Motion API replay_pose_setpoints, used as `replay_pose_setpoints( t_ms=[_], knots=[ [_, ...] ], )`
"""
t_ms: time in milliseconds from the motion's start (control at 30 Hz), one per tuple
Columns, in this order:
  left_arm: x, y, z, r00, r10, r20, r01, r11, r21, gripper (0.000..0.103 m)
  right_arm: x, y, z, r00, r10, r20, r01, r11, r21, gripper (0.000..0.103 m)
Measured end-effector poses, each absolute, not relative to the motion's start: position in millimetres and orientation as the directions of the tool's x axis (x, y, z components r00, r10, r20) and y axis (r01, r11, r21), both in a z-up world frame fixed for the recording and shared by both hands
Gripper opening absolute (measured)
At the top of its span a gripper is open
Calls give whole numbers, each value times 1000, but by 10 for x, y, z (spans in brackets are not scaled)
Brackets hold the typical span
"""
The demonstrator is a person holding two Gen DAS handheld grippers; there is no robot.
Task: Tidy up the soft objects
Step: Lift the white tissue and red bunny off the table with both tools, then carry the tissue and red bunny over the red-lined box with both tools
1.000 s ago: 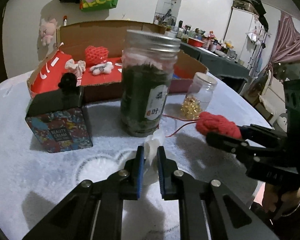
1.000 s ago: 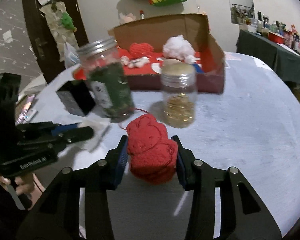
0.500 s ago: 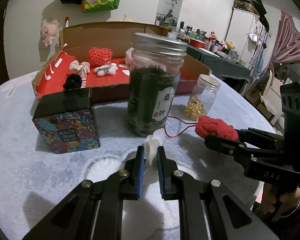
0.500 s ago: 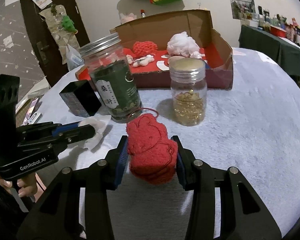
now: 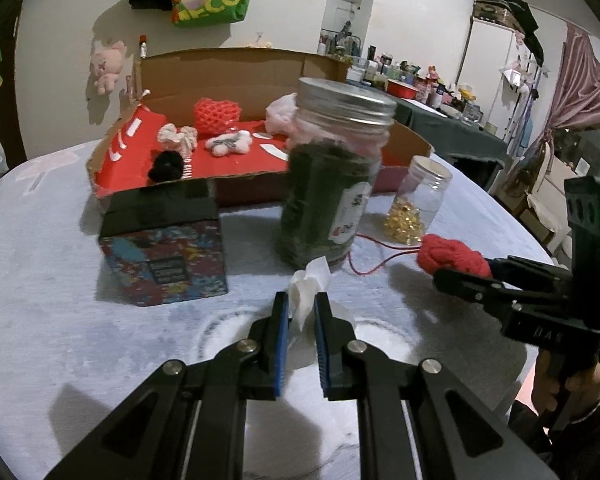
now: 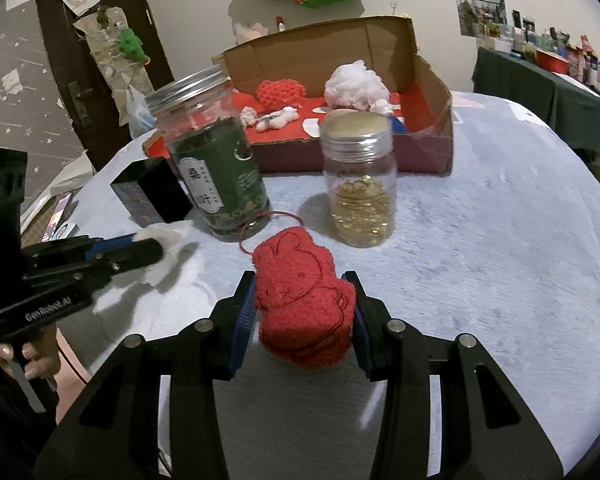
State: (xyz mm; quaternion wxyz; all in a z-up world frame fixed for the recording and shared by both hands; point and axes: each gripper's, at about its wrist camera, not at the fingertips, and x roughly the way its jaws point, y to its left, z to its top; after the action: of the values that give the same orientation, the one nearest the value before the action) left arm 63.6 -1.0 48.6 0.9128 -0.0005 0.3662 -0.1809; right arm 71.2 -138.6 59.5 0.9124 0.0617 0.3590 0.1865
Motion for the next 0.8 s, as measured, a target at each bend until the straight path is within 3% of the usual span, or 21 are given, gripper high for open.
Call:
replay_pose_setpoints(
  t_ms=[800],
  knots=[
    [600,903,482,710,-203,-675,167,979,-119,13,884,-1880,651,673,312,-670,-238,950,203,41]
  ],
)
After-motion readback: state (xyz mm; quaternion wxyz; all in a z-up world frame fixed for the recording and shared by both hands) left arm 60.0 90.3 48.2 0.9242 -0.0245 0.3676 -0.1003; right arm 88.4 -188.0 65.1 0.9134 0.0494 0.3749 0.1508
